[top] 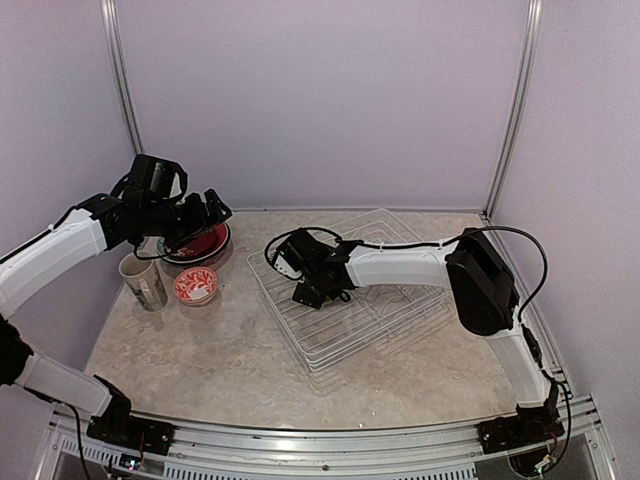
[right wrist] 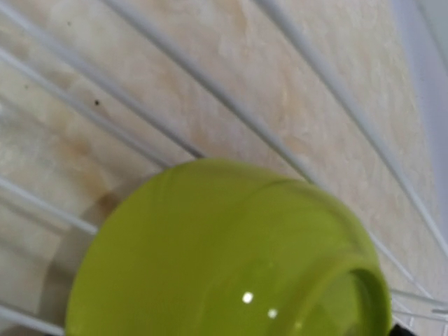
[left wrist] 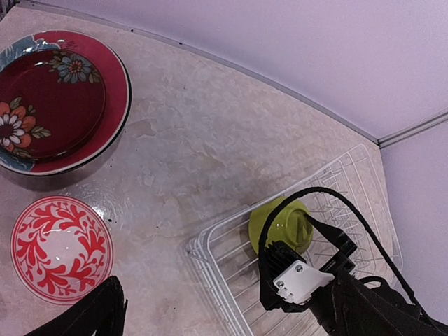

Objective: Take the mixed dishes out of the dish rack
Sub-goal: Grab the bowl from the dish rack.

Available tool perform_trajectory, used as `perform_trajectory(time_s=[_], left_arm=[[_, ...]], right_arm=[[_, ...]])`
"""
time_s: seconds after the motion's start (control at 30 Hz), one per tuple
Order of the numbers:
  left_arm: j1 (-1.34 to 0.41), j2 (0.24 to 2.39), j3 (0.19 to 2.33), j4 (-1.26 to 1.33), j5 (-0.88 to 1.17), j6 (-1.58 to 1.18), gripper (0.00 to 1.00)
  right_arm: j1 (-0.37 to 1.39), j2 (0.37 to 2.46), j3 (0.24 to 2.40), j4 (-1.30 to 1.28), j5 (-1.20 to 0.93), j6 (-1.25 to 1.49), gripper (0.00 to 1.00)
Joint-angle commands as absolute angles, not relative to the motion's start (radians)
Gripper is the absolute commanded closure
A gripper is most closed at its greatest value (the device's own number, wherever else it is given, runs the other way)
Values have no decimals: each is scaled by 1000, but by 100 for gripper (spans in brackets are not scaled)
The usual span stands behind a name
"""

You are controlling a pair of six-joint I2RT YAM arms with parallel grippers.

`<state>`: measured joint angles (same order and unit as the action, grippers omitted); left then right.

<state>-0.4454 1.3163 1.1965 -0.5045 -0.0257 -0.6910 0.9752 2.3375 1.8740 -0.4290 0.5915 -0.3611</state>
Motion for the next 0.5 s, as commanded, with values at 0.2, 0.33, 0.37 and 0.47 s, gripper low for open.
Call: perform_trajectory(time_s=[0.2,0.33,0.37,0.47], left_arm=[[-446,1320,1213,-516,-19,-681,1],[-446,1323,1216,-511,-14,-680,1],[-445,1324,1218,-509,-12,-680,1],[-446,1331,1219,-504,-7,-681,1]], right_arm=[[982,2370,1906,-426,709,-400,0],[983,2339,1886,-425,744,-393,0],[982,2330,1879,-421,751,-391,0],[982,2301,1857,-407,764,-390,0]])
